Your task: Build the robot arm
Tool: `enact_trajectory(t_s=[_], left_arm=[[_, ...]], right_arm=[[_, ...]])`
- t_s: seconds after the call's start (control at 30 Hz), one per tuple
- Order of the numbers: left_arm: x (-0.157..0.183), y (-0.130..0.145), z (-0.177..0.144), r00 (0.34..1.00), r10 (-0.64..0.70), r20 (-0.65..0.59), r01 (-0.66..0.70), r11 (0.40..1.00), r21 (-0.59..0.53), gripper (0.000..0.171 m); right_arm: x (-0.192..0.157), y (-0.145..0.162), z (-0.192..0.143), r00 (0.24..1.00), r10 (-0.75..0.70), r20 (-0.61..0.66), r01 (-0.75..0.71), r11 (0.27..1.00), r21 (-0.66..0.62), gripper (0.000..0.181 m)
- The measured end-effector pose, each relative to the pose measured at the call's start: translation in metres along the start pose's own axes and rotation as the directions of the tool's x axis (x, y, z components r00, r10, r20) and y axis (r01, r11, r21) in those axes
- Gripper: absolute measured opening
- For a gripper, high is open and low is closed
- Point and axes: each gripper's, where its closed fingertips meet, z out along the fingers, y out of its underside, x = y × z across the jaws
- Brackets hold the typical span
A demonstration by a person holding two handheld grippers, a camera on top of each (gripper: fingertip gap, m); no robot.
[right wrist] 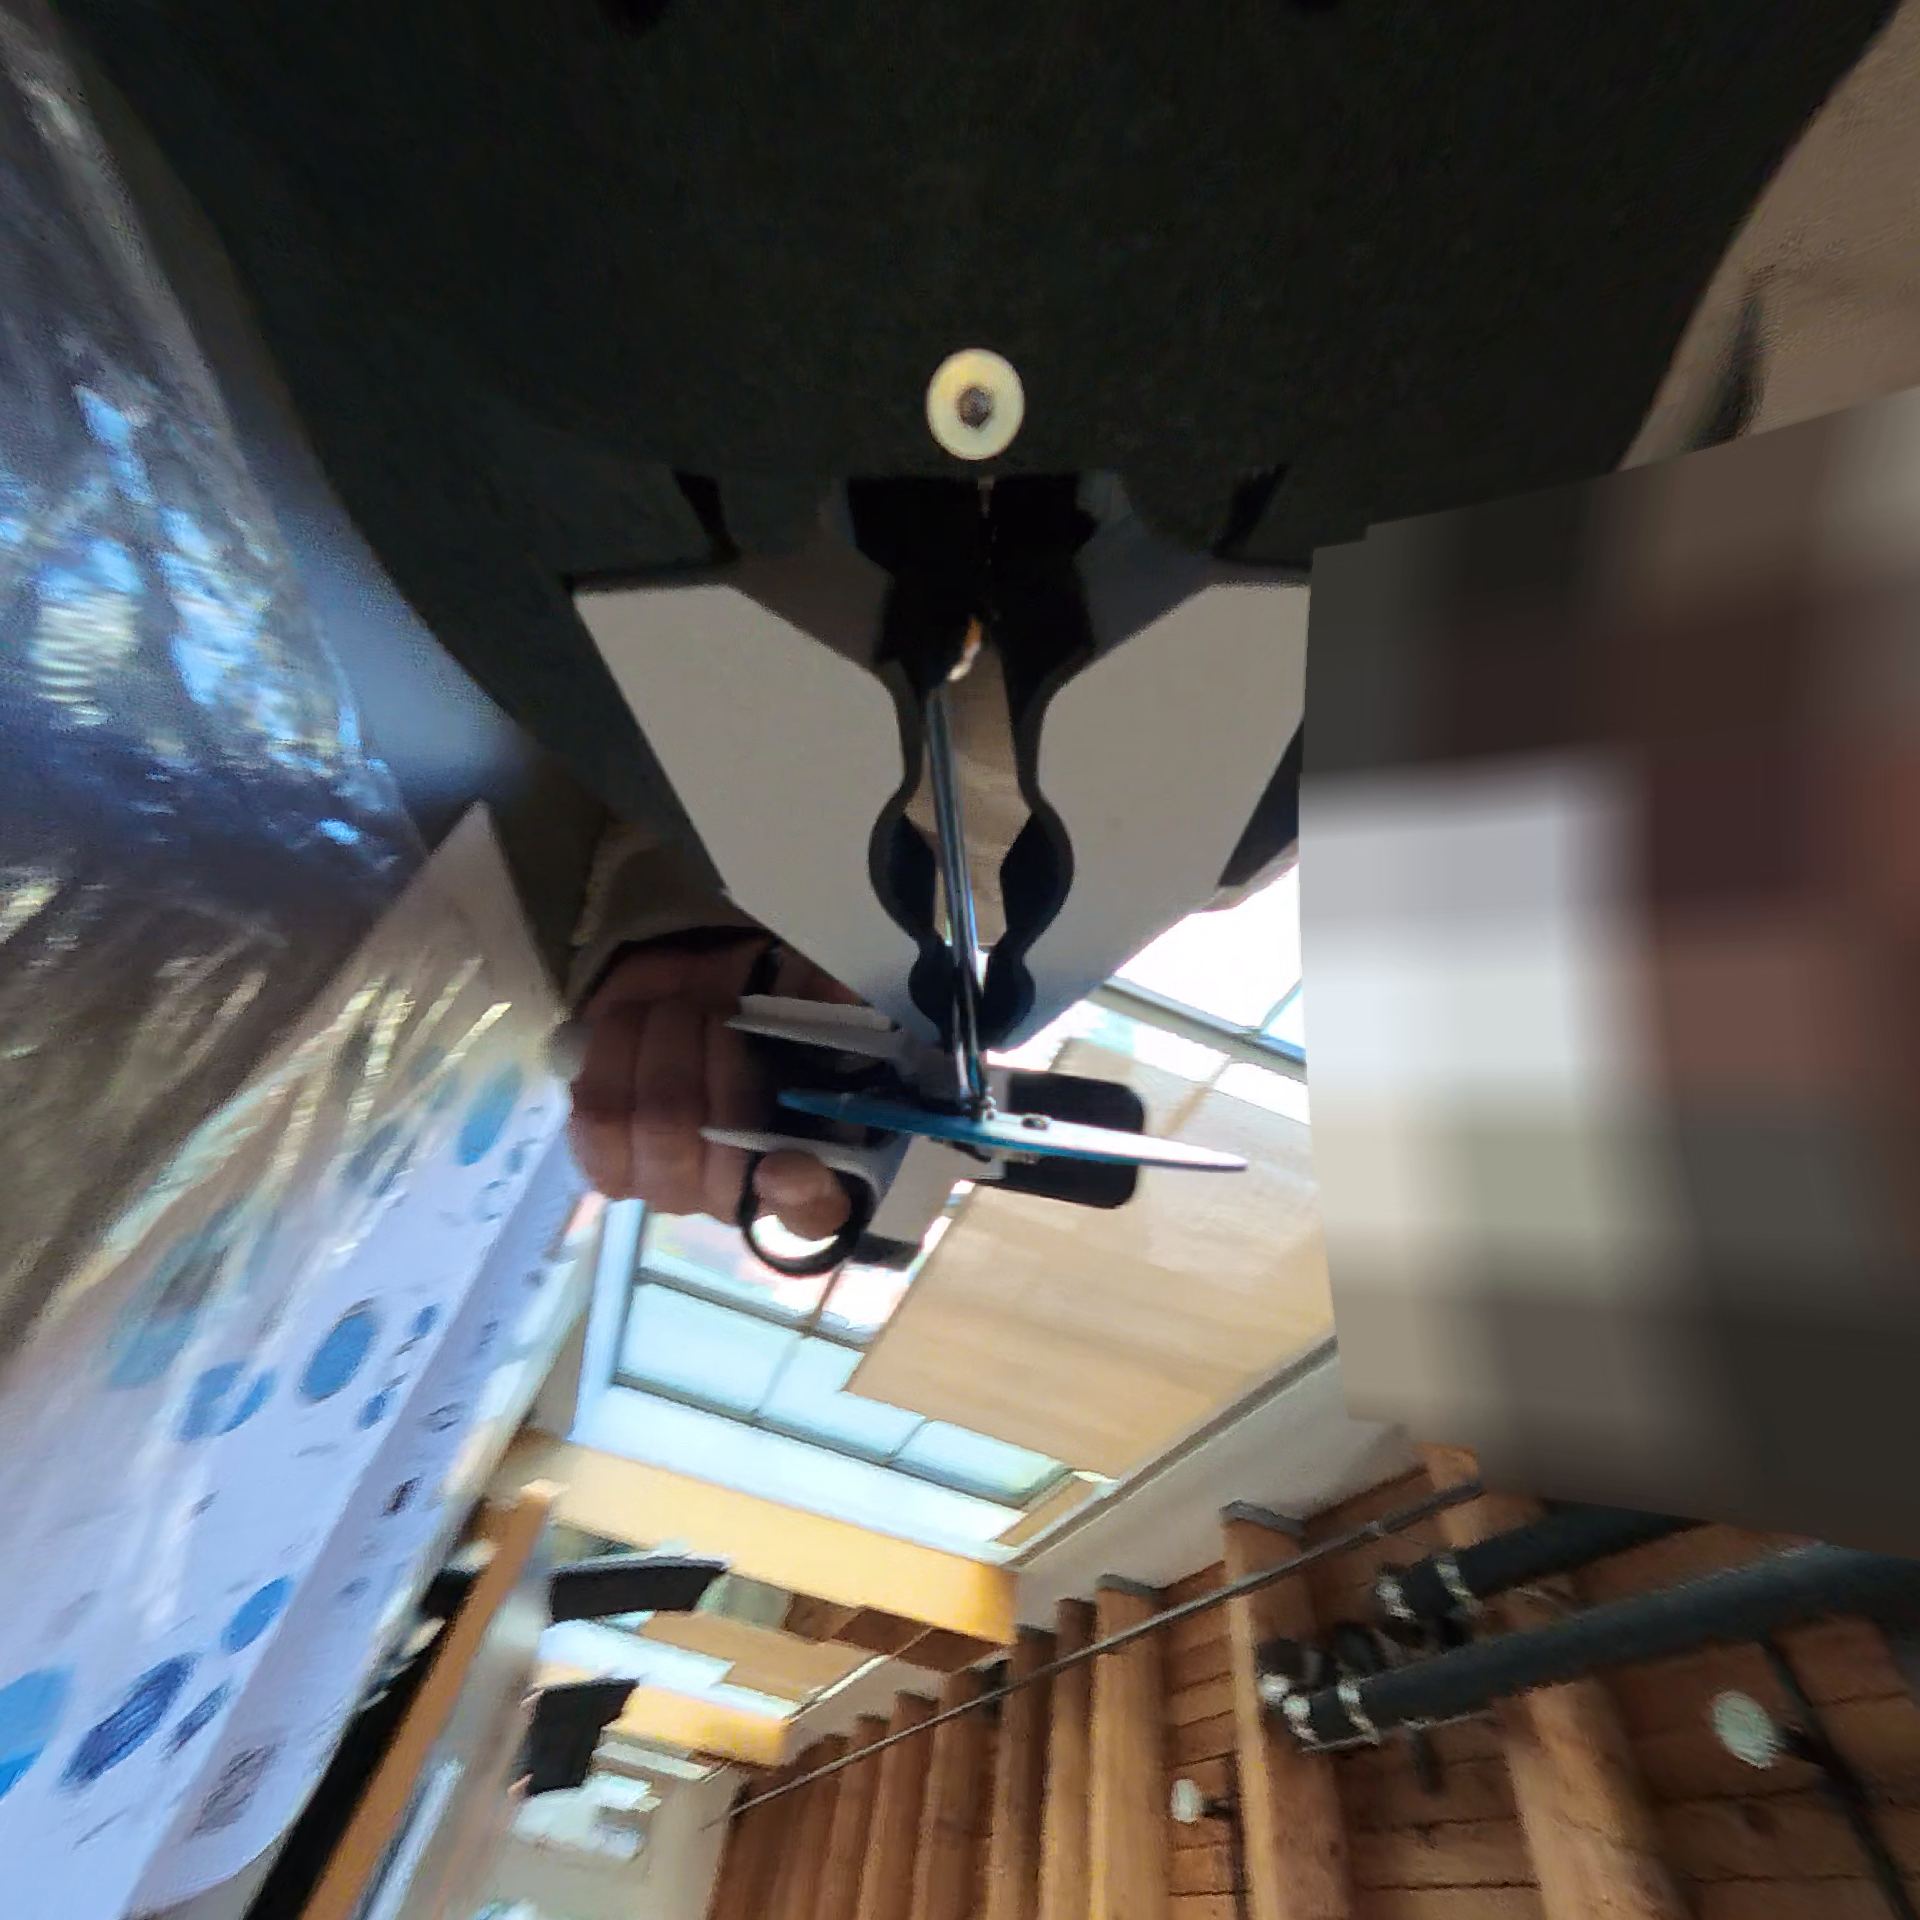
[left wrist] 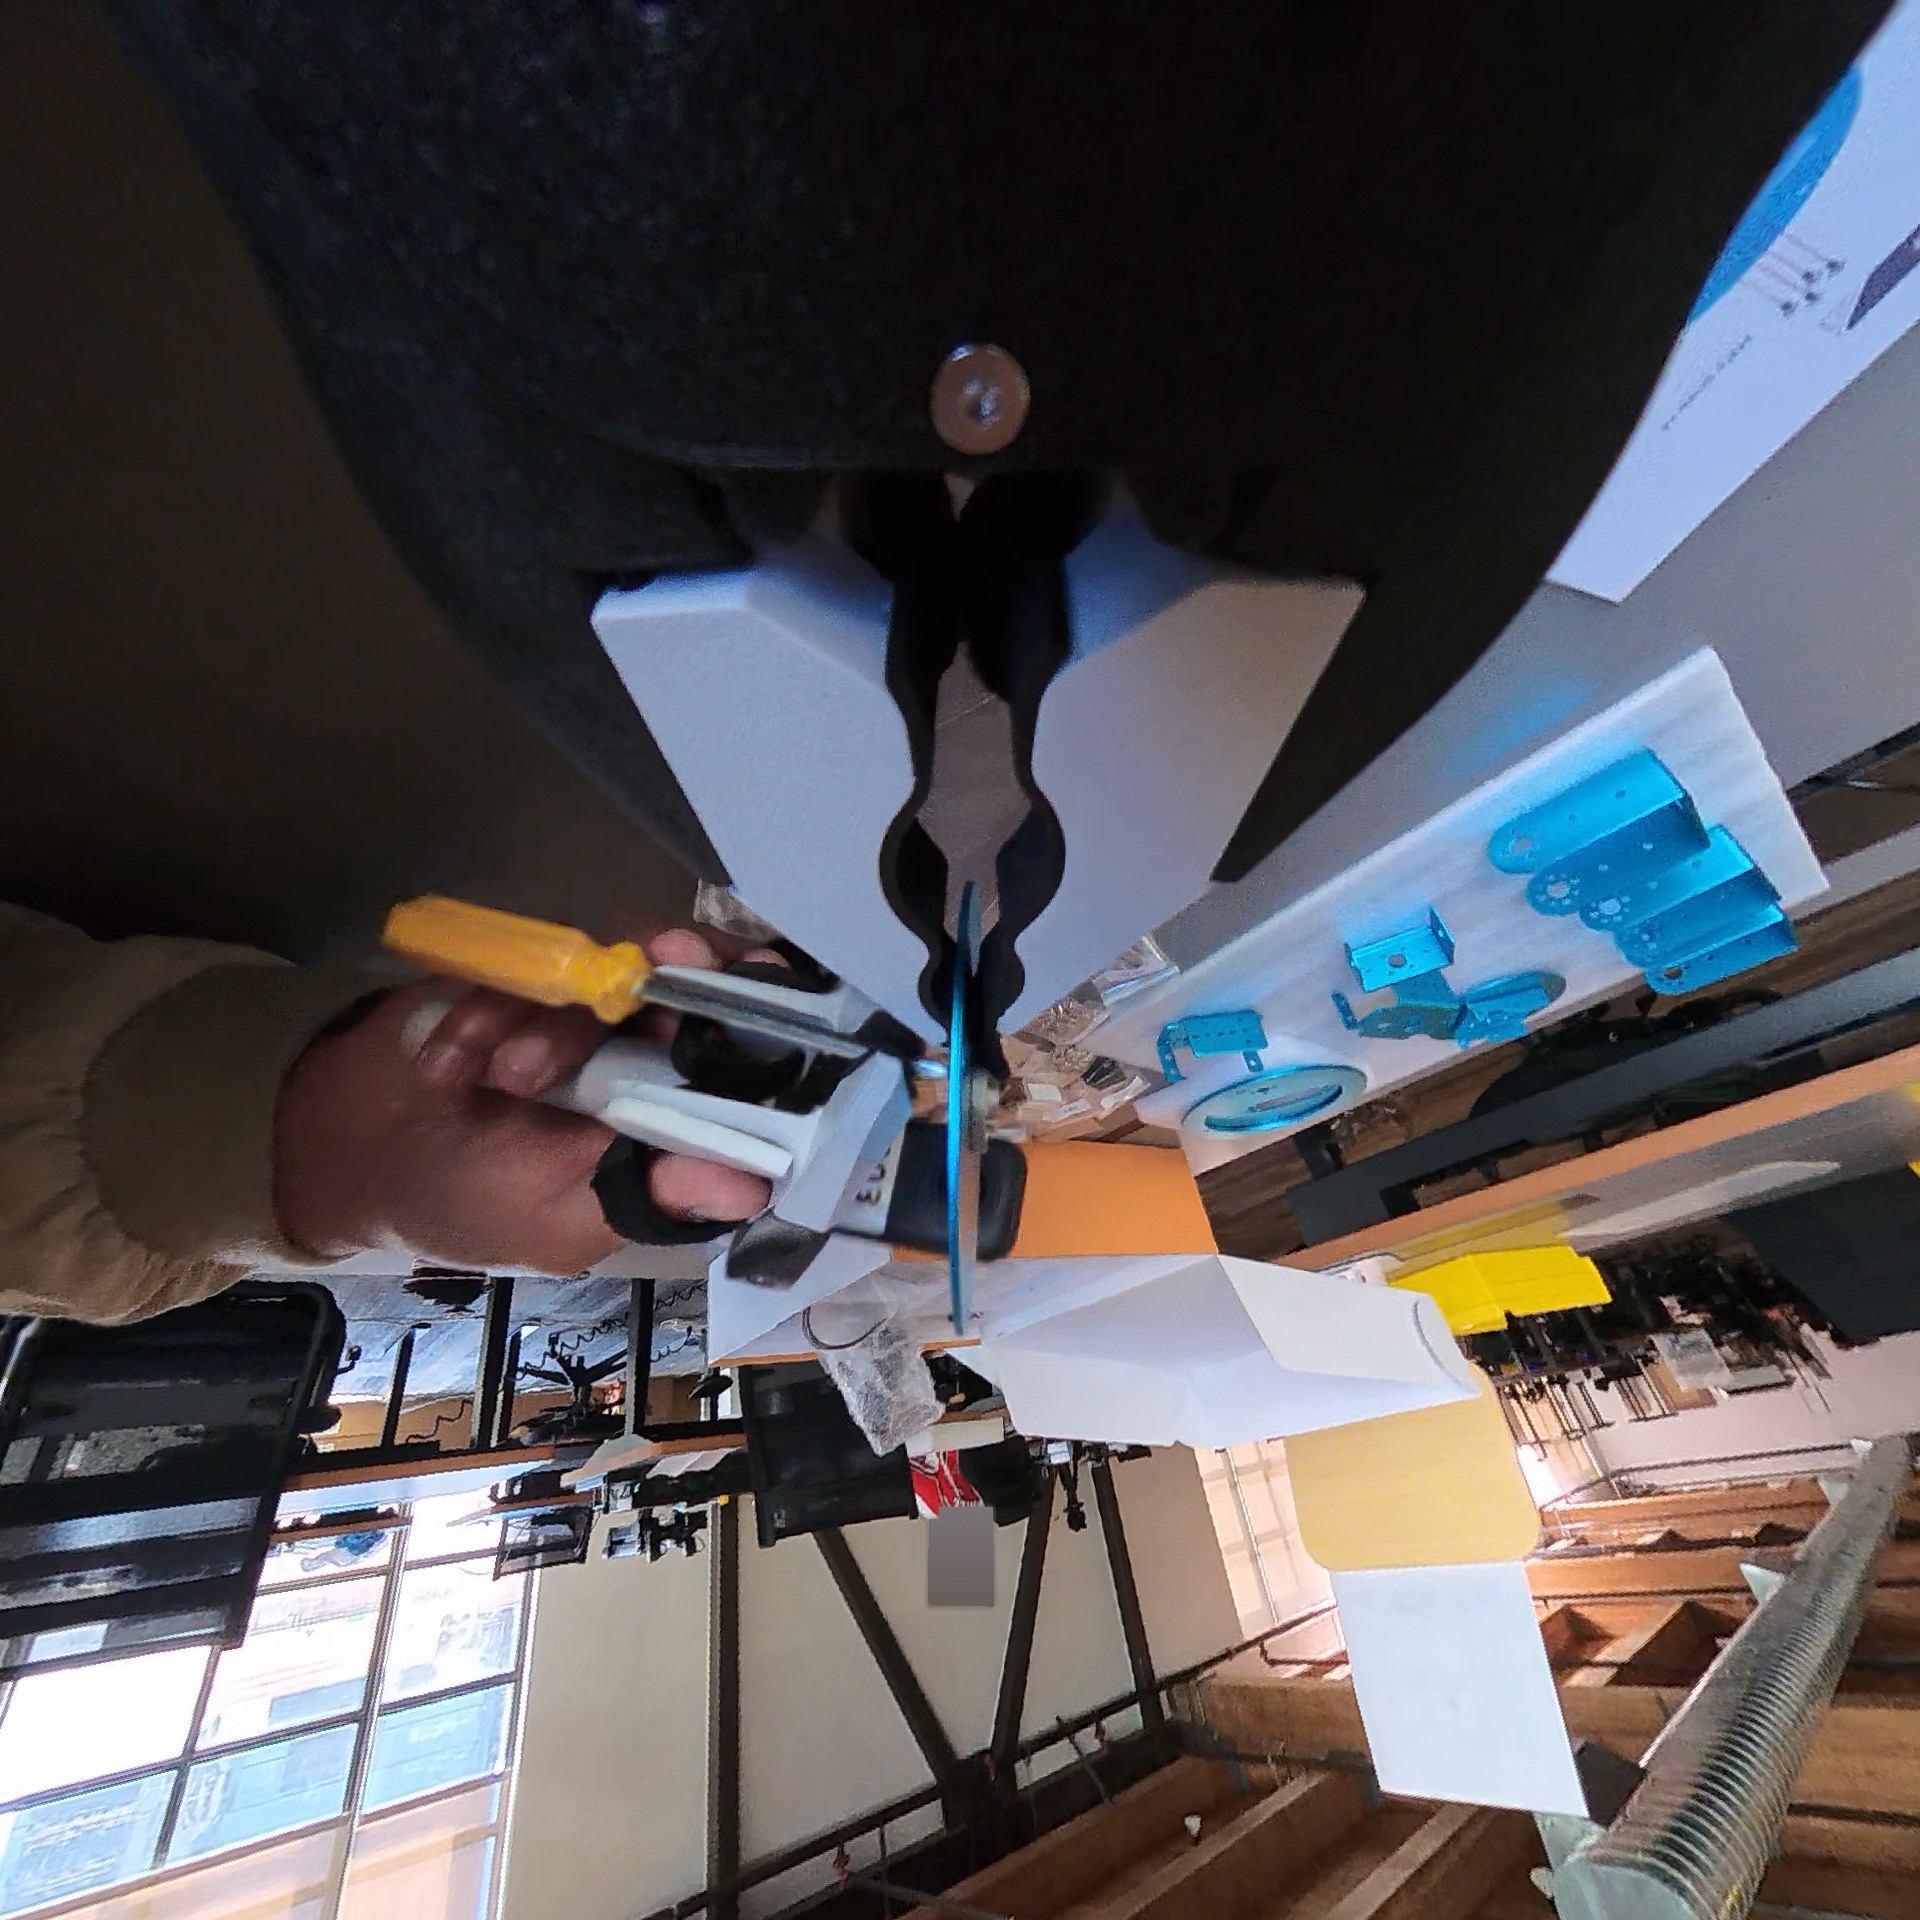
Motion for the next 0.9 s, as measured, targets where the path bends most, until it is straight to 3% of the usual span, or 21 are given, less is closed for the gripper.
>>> enact_trajectory(t_s=[0.03,0.17,0.33,0.47,0.6,0.9], left_arm=[[-0.001,0.002,0.000,1.000,-0.004,0.006,0.005,1.000,-0.013,0.002],[-0.006,0.019,0.000,0.998,0.037,0.048,-0.032,0.994,-0.103,0.002],[-0.012,0.031,-0.002,0.993,0.091,0.069,-0.078,0.981,-0.178,0.002],[-0.013,0.044,-0.002,0.990,0.118,0.080,-0.096,0.966,-0.240,0.002],[-0.012,0.057,0.000,0.984,0.156,0.085,-0.124,0.944,-0.307,0.002],[-0.009,0.074,0.006,0.993,0.091,0.071,-0.058,0.923,-0.380,0.002]], right_arm=[[0.004,-0.001,0.000,0.997,-0.049,-0.058,0.049,0.999,0.002,0.003],[0.028,-0.007,-0.006,0.891,-0.302,-0.339,0.293,0.953,-0.079,0.005],[0.045,-0.013,-0.009,0.709,-0.520,-0.476,0.480,0.851,-0.214,0.005],[0.057,-0.014,-0.011,0.683,-0.536,-0.496,0.494,0.840,-0.226,0.005],[0.070,-0.015,-0.017,0.580,-0.605,-0.545,0.553,0.784,-0.283,0.004],[0.082,-0.016,-0.028,0.457,-0.647,-0.611,0.558,0.743,-0.369,0.003]])
